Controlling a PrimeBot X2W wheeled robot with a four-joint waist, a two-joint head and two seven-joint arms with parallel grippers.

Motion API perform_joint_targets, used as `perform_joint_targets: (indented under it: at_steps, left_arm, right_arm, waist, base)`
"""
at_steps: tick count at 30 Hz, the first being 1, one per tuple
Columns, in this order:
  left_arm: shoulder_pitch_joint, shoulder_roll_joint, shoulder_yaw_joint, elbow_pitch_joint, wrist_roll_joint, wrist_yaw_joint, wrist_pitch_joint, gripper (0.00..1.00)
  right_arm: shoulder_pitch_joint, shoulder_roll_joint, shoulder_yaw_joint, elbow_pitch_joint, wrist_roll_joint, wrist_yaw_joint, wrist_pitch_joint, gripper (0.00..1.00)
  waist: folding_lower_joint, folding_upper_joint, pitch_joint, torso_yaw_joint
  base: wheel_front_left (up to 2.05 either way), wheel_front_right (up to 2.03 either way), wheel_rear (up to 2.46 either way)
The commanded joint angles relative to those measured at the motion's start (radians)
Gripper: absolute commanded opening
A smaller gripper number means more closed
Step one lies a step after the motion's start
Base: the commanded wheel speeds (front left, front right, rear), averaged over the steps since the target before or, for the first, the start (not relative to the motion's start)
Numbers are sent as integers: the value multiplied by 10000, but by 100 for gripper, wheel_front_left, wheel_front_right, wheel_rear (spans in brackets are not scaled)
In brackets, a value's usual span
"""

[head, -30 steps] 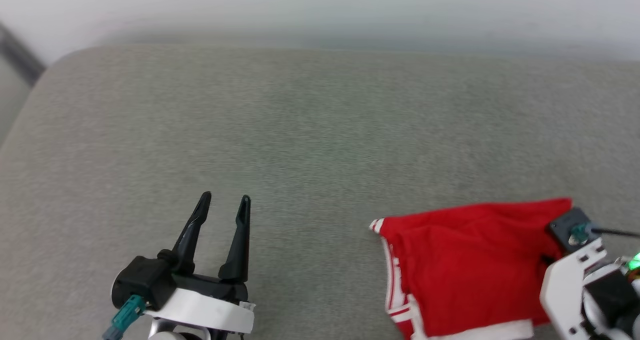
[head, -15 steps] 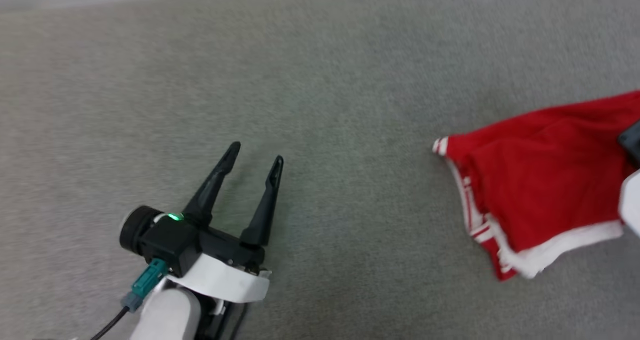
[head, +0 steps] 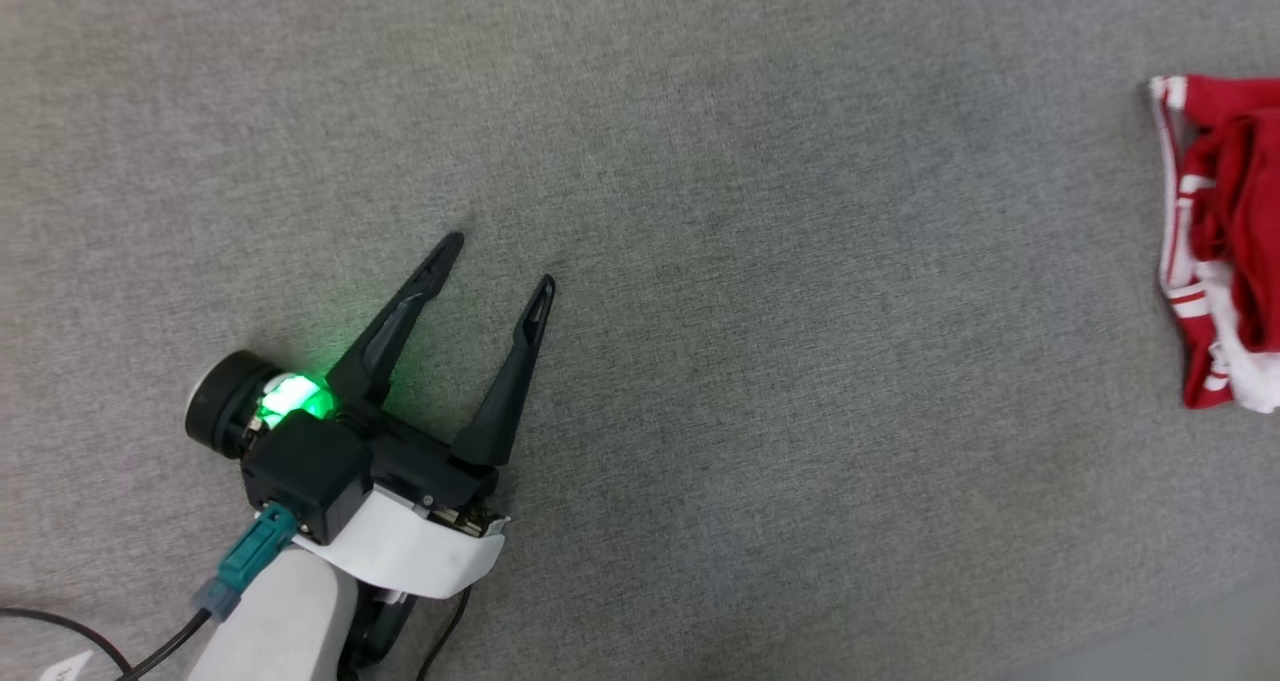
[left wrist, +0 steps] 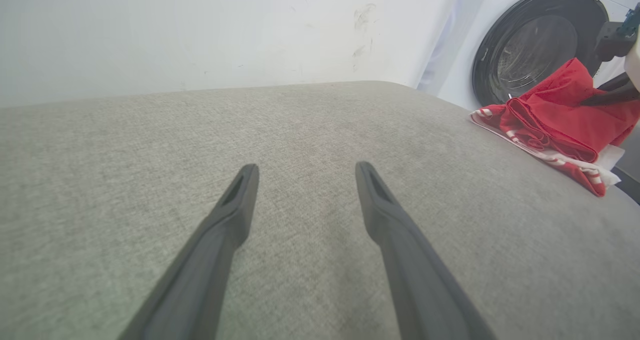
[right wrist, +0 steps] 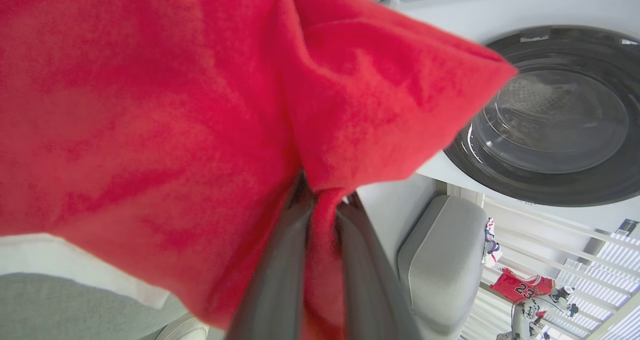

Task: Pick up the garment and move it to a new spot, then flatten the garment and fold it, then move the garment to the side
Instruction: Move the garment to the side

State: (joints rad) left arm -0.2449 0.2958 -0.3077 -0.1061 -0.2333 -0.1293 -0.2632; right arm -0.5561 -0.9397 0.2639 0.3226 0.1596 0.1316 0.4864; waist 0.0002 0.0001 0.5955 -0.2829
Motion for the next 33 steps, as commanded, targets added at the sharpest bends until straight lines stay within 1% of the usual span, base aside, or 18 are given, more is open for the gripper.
perform_joint_targets:
  at_steps: [1, 4, 7, 8, 9, 12, 15, 17, 21, 22, 24, 26, 29, 33]
  left_arm:
    - [-127, 138, 61, -9, 7, 0, -7, 100]
    - [-215, 240, 14, -75, 11, 0, 16, 100]
    - [-231, 286, 78, -81, -15, 10, 16, 100]
    - [-233, 296, 96, -63, -28, 10, 18, 100]
    - [-237, 293, 107, -46, -39, 10, 18, 100]
    - [-170, 225, 83, 56, -80, 10, 20, 100]
    - [-41, -10, 96, 167, -147, 9, 15, 100]
    - [-34, -110, 138, 187, -174, 9, 15, 100]
    - [71, -582, 299, 274, -356, 1, 4, 100]
    - [157, -669, 335, 312, -432, 0, 4, 100]
    - [299, -750, 373, 452, -472, -1, 3, 100]
    - [503, -880, 575, 544, -534, -1, 3, 100]
    - [864, -1139, 975, 625, -623, 0, 3, 100]
    - [1478, -1322, 1578, 831, -553, 26, 1, 100]
  right_arm:
    - [-270, 120, -166, 427, -175, -19, -306, 0]
    - [-501, 194, -489, 1032, -400, -19, -701, 0]
    - [-657, 462, -839, 1520, -533, -19, -902, 0]
    - [-731, 566, -945, 1626, -587, -19, -949, 49]
    - [-798, 626, -1049, 1695, -674, -19, -1001, 100]
    - [-856, 785, -1311, 1936, -880, -19, -908, 100]
    - [-939, 883, -1680, 1868, -1145, -19, -1000, 100]
    - [-907, 902, -1716, 1828, -1214, -17, -956, 100]
    - [-1000, 1077, -1939, 1411, -1175, -19, -988, 100]
    - [-1039, 1236, -2182, 1318, -1038, -20, -996, 100]
    - [-972, 1793, -2676, 1089, -732, -16, -1166, 100]
    - [-716, 2109, -2876, 650, -759, -17, -1429, 100]
    - [-334, 2919, -3104, -75, -466, -16, -1848, 100]
    - [385, 4139, -3335, -1380, -288, -16, -2428, 100]
  waist:
    - [-2, -1, 353, -66]
    - [-2, -1, 525, 62]
    - [-2, -1, 638, 180]
    - [-2, -1, 655, 209]
    - [-2, -1, 659, 236]
    - [-2, -1, 492, 358]
    - [-2, -1, 38, 534]
    - [-2, -1, -147, 594]
    - [-2, -1, -1032, 794]
    - [-2, -1, -1272, 844]
    - [-2, -1, -1882, 1000]
    - [-2, -1, -2448, 1107]
    - [-2, -1, -3275, 1242]
    - [-2, -1, -4261, 1378]
  base:
    - [0, 0, 0]
    - [0, 0, 0]
    - [0, 0, 0]
    - [0, 0, 0]
    - [0, 0, 0]
    - [0, 0, 0]
    - [0, 0, 0]
    - [0, 0, 0]
    - [0, 0, 0]
    - [0, 0, 0]
    - [0, 0, 0]
    - [0, 0, 0]
    - [0, 0, 0]
    - [0, 0, 0]
